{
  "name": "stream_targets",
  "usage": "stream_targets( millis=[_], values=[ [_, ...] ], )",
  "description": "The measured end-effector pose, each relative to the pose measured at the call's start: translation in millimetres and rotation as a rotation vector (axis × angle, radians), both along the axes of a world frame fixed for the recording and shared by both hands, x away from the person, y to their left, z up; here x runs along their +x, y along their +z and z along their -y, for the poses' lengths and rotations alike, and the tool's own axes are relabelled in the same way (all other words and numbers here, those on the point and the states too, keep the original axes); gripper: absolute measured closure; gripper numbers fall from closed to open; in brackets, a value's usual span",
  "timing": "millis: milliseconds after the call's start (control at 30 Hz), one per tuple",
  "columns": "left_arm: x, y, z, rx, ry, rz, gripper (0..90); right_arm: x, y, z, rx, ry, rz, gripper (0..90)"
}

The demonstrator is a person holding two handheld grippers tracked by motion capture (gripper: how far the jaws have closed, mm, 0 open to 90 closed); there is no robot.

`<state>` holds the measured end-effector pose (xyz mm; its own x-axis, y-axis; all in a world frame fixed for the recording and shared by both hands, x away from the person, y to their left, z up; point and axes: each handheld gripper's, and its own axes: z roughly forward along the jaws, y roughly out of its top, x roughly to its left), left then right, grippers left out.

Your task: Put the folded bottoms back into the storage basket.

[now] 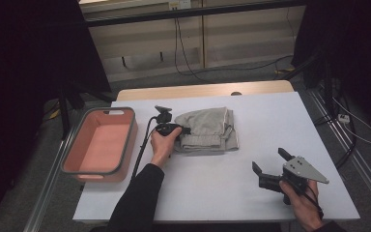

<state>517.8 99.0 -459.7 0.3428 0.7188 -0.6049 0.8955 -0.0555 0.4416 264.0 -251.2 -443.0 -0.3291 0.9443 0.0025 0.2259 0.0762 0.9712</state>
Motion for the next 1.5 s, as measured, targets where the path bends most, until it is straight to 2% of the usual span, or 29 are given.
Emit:
stream_targets(
  millis=[67, 167, 233, 267, 333, 467, 500, 633, 733, 1033, 1300, 1500],
  values=[
    [-0.1, -0.4, -0.4, -0.005, -0.002, 0.004, 78.0, -0.3, -0.1, 0.3, 0.002, -0.002, -0.002, 2.9],
    [-1.2, 2.5, -1.9, -0.004, -0.017, 0.031, 79.0, -0.2, -0.1, 1.5, 0.006, -0.005, -0.003, 2.9],
    [-2.3, 5.8, -2.6, -0.033, -0.009, 0.037, 79.2, -0.4, -0.1, 1.9, 0.007, -0.006, -0.001, 2.9],
    [-2.4, 7.9, -4.1, -0.035, -0.016, 0.05, 79.2, -0.5, 0.0, 1.9, 0.006, -0.007, -0.001, 2.9],
    [-4.2, 15.2, -5.0, -0.072, -0.02, 0.083, 79.4, -0.8, 0.1, 1.7, 0.004, -0.007, 0.0, 2.9],
    [-6.4, 21.8, -5.4, -0.1, -0.026, 0.111, 79.7, -0.8, 0.2, 1.4, 0.005, -0.008, 0.001, 2.9],
    [-7.7, 25.2, -5.3, -0.097, -0.028, 0.13, 79.7, -0.8, 0.2, 1.6, 0.003, -0.008, 0.0, 2.9],
    [-9.7, 29.7, -5.4, -0.114, -0.044, 0.153, 79.9, -1.3, 0.4, 2.0, 0.008, -0.009, 0.002, 2.9],
    [-11.1, 37.4, -7.3, -0.143, -0.061, 0.176, 80.1, -1.4, 0.4, 2.2, 0.008, -0.011, 0.001, 2.9],
    [-16.2, 50.8, -8.7, -0.184, -0.089, 0.209, 80.5, -3.0, 0.4, 3.5, 0.007, -0.022, 0.0, 2.9],
    [-24.8, 69.2, -14.4, -0.213, -0.121, 0.281, 80.7, -4.3, 0.4, 4.9, 0.009, -0.03, 0.0, 2.9],
    [-25.4, 74.4, -18.6, -0.218, -0.116, 0.292, 81.0, -4.4, 0.4, 4.6, 0.008, -0.028, -0.001, 2.9]
  ],
)
